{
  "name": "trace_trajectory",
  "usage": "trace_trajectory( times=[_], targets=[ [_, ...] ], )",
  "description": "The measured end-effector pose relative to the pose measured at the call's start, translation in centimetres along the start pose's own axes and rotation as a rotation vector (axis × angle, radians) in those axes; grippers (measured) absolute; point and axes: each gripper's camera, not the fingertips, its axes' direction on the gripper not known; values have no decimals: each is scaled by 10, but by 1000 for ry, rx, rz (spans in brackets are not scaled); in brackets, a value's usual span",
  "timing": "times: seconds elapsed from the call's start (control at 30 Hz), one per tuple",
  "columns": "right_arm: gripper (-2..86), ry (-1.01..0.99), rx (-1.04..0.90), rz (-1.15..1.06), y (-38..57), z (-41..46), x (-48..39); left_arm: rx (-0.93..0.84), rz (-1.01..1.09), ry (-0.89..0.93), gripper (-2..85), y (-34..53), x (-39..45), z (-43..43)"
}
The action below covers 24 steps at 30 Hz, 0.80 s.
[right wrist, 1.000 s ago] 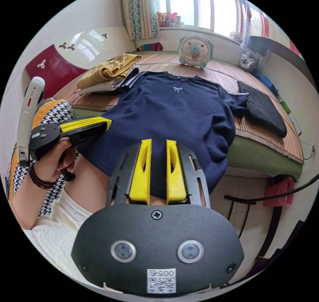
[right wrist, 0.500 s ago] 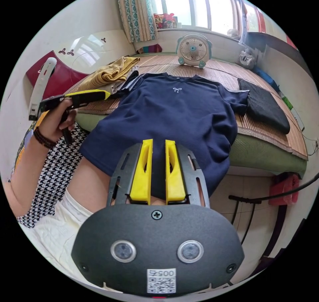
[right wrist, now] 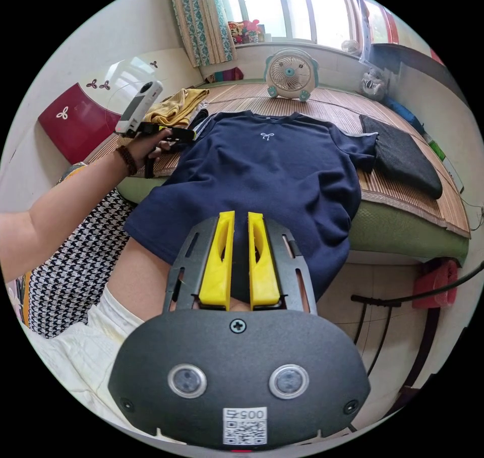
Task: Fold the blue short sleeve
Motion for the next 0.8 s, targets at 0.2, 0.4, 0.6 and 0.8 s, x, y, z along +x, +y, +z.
trace_trajectory(
  times=[0.2, 0.4, 0.6, 0.8],
  targets=[
    [39, -4, -4, -11, -1, 4, 4, -80, 46, -43, 88, -27, 5, 21],
    [34, -32, -12, -8, -3, 8, 10, -33, 35, -14, 48, -53, -4, 0],
    [33, -44, -16, -7, -4, 11, 15, 32, 63, 84, 43, -110, -23, -42],
    [36, -42, -12, 0, -4, 12, 20, -29, -15, 181, 44, -179, -48, -38]
  ],
)
